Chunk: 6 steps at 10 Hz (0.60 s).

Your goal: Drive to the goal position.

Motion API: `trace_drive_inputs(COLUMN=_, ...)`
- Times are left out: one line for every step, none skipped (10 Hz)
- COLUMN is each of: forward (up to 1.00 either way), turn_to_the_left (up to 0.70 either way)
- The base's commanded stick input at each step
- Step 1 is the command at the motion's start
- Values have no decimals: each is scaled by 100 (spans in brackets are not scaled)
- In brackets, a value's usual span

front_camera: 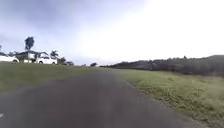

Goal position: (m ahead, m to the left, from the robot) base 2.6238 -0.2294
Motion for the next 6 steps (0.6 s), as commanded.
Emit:
trace_drive_inputs(forward=100, turn_to_the_left=0)
trace_drive_inputs(forward=100, turn_to_the_left=17)
trace_drive_inputs(forward=100, turn_to_the_left=27)
trace_drive_inputs(forward=100, turn_to_the_left=27)
trace_drive_inputs(forward=100, turn_to_the_left=27)
trace_drive_inputs(forward=100, turn_to_the_left=22)
